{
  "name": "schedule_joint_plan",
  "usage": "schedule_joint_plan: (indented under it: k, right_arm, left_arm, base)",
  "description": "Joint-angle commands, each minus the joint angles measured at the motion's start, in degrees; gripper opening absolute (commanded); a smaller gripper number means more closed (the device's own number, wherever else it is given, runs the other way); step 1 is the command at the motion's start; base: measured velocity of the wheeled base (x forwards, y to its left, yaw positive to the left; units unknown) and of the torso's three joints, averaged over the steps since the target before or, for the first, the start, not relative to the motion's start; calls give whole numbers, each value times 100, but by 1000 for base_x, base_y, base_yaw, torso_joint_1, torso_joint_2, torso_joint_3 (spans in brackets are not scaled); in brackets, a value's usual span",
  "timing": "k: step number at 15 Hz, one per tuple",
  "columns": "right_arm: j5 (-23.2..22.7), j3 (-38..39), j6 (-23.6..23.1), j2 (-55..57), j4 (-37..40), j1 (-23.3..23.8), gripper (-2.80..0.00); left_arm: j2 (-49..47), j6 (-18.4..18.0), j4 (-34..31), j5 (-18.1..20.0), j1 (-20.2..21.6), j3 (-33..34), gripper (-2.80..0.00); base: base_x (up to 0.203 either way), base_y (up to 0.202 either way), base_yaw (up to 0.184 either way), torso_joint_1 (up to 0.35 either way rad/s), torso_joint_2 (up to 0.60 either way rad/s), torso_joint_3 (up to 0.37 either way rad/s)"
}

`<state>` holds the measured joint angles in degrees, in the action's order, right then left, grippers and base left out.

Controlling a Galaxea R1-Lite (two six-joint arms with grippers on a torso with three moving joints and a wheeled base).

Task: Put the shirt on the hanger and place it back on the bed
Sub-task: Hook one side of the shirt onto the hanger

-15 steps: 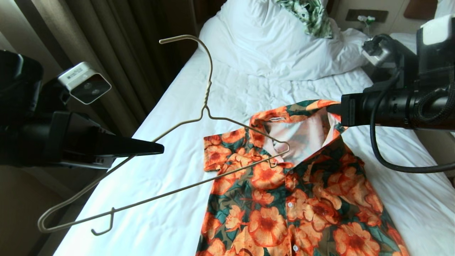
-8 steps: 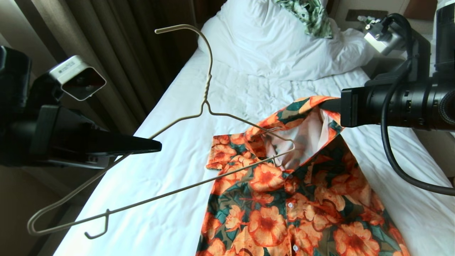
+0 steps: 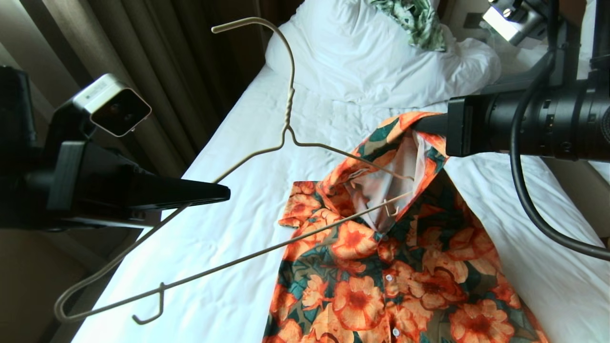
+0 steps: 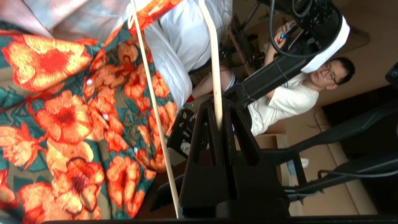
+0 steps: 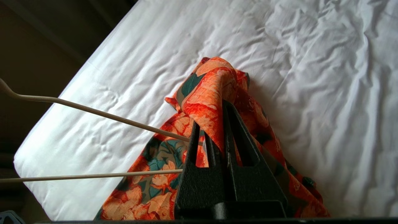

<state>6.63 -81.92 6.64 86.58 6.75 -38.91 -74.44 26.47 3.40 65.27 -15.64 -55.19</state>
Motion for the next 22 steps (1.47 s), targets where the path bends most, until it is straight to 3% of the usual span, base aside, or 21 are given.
schedule_joint_plan:
  k: [1, 2, 3, 7, 11, 15, 19, 22]
  right_arm:
    - [-1, -157, 0, 105, -6, -78, -280]
    - [-7, -263, -4, 156, -7, -81, -280]
    - [-23, -368, -5, 180, 16, -85, -280]
    - [-30, -482, -237, 150, -7, -320, -280]
    - [-38, -734, -469, 156, -19, -574, -280]
    - [-68, -1004, -480, 184, -16, -743, -280]
    - [-268, -1054, -480, 193, -25, -804, -280]
    - [-276, -1132, -480, 239, -25, -952, -280]
  left_arm:
    - [37, 400, 923, -9, -56, 386, -280]
    - [31, 785, 1373, -34, -75, 593, -280]
    - [26, 951, 1693, -59, -91, 794, -280]
    - [62, 1253, 2655, -224, -175, 1345, -280]
    - [127, 1318, 3350, -225, -254, 1871, -280]
    - [-76, 1631, 5117, -254, -478, 2563, -280]
    - [-831, 1792, 6845, -636, -947, 2905, -280]
    - [-1270, 1834, 7657, -894, -1252, 2972, -280]
  base:
    - [0, 0, 0, 0, 0, 0]
    - [0, 0, 0, 0, 0, 0]
    - [0, 0, 0, 0, 0, 0]
    - [0, 0, 0, 0, 0, 0]
    - [0, 0, 0, 0, 0, 0]
    - [0, 0, 0, 0, 0, 0]
    - [0, 0, 0, 0, 0, 0]
    - [0, 0, 0, 0, 0, 0]
